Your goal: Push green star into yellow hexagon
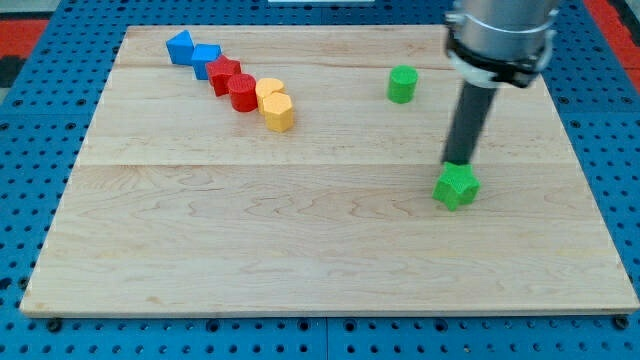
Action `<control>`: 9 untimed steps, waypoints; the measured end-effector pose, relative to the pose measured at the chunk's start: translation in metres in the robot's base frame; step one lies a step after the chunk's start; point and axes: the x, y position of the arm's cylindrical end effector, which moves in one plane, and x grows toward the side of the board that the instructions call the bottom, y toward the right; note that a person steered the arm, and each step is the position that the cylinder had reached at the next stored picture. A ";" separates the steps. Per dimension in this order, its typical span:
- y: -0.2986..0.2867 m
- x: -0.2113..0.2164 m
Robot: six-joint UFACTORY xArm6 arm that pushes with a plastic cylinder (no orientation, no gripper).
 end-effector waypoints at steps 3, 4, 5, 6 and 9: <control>0.070 0.068; 0.048 0.067; -0.003 0.062; -0.025 0.061; 0.005 0.063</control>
